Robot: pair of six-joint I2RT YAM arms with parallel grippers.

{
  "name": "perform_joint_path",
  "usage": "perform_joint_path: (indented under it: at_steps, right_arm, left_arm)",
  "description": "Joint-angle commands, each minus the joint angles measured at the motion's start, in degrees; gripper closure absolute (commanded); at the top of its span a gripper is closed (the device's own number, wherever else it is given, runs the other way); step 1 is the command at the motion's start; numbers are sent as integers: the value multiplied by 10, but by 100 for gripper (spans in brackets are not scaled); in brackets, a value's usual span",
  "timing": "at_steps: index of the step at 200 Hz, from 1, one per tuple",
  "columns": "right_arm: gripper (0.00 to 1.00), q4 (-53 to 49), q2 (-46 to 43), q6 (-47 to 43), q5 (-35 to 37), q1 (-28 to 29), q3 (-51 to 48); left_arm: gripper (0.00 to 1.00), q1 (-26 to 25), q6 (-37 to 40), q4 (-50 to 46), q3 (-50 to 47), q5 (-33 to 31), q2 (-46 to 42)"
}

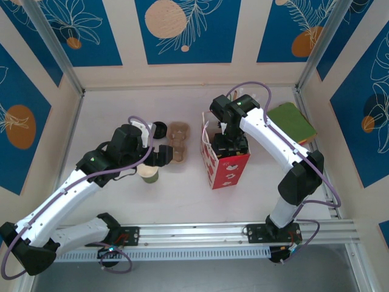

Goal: Pack the takeout coffee

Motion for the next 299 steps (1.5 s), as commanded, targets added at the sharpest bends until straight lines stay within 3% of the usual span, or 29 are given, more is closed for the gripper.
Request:
perform_joint_path:
  at_steps: [1,299]
  right_arm:
    - [35,-5,-9,-5,-11,-1,5]
    - [35,4,-5,-13,-16,0,8]
  left_arm:
    - [0,6,7,7,-2,8,-3]
    - [0,7,5,9,-4,13,-5]
